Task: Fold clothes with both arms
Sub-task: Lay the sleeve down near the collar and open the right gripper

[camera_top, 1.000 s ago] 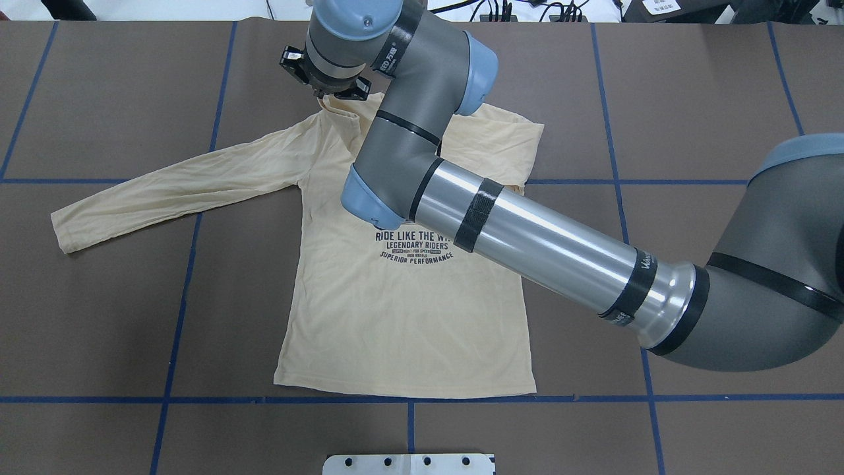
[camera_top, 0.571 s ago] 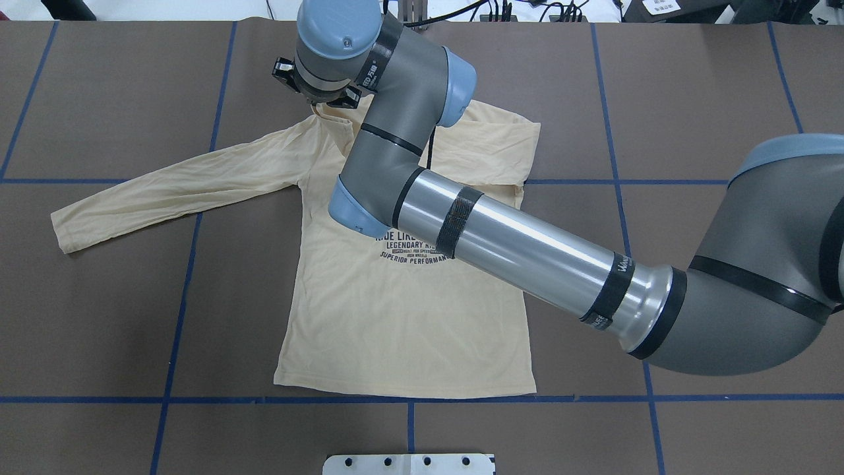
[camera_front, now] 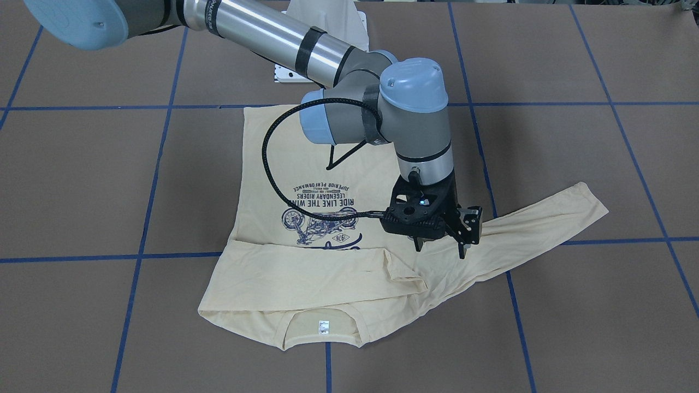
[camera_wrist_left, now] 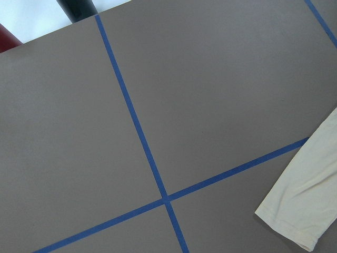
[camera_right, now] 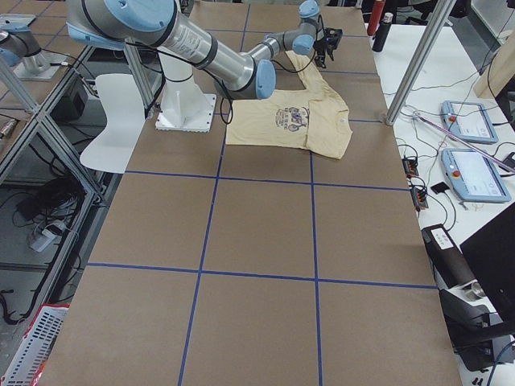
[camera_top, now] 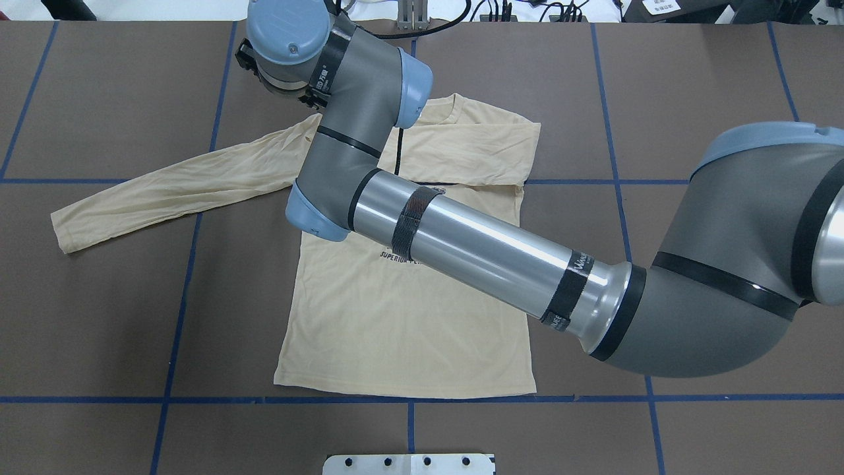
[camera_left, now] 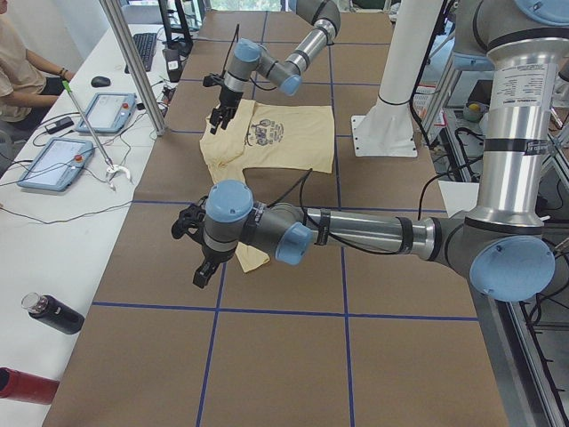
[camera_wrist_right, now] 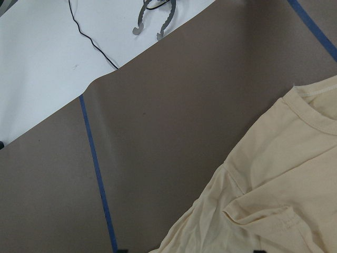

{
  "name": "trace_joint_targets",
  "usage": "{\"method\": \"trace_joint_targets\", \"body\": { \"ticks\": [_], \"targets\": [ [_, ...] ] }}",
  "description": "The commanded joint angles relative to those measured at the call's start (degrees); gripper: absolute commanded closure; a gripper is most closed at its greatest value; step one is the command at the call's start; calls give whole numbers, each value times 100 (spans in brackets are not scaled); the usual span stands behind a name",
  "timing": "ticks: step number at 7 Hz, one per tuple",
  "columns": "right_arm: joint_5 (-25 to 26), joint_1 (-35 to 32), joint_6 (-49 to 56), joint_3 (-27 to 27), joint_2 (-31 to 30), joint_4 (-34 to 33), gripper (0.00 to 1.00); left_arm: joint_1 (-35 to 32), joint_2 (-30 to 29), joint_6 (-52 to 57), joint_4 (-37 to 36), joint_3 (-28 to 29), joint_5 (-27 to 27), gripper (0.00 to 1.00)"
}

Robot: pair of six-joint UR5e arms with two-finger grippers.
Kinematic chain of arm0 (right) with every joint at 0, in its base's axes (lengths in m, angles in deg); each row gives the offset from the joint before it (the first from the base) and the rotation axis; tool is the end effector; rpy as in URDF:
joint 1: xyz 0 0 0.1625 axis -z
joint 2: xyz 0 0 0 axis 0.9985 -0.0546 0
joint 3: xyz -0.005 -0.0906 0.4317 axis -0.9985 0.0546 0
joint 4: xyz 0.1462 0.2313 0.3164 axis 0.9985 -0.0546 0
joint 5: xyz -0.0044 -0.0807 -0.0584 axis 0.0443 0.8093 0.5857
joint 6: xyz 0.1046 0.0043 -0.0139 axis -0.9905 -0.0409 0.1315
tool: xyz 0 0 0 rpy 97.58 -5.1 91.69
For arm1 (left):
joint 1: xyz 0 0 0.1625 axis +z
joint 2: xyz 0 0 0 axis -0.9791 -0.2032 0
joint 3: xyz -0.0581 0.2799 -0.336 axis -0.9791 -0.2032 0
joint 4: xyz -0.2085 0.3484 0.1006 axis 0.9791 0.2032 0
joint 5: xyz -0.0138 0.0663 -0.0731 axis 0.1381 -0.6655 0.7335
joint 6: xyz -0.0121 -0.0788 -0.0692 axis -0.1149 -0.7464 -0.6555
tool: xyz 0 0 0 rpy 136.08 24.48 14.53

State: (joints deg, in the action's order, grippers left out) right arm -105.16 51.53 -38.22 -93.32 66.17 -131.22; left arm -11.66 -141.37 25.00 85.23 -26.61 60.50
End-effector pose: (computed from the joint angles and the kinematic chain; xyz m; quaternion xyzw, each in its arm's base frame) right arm -0.6667 -0.6231 -0.0026 0.0873 -0.5247 0.2815 0.7987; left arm -0.0579 -0.5318 0.6080 0.2253 0.3641 0.1299 0.8943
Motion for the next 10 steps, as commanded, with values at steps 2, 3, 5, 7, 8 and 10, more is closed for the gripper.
{"method": "trace_joint_targets", "body": {
  "ticks": [2, 3, 5, 7, 8, 10],
  "targets": [
    [-1161, -533, 2, -1403, -1065, -694, 2, 1155, -175, -2926, 1622, 521, -200, 0],
    [-1297, -622, 125, -2075, -1489, -995, 2, 1450, -131, -3259, 2151, 609, -516, 0],
    [-1473, -719, 222, -2344, -1773, -1086, 2, 1786, -139, -3279, 2750, 1133, -520, 0],
    [-1553, -886, 669, -3176, -2580, -1077, 2, 2301, -139, -3462, 4004, 2056, -554, 0],
    [-1710, -974, 854, -3267, -2731, -1069, 2, 2418, -244, -3865, 4054, 2182, -546, 8],
    [-1711, -983, 970, -3268, -2803, -1042, 1, 2560, -280, -3886, 4028, 2218, -537, 34]
  ]
}}
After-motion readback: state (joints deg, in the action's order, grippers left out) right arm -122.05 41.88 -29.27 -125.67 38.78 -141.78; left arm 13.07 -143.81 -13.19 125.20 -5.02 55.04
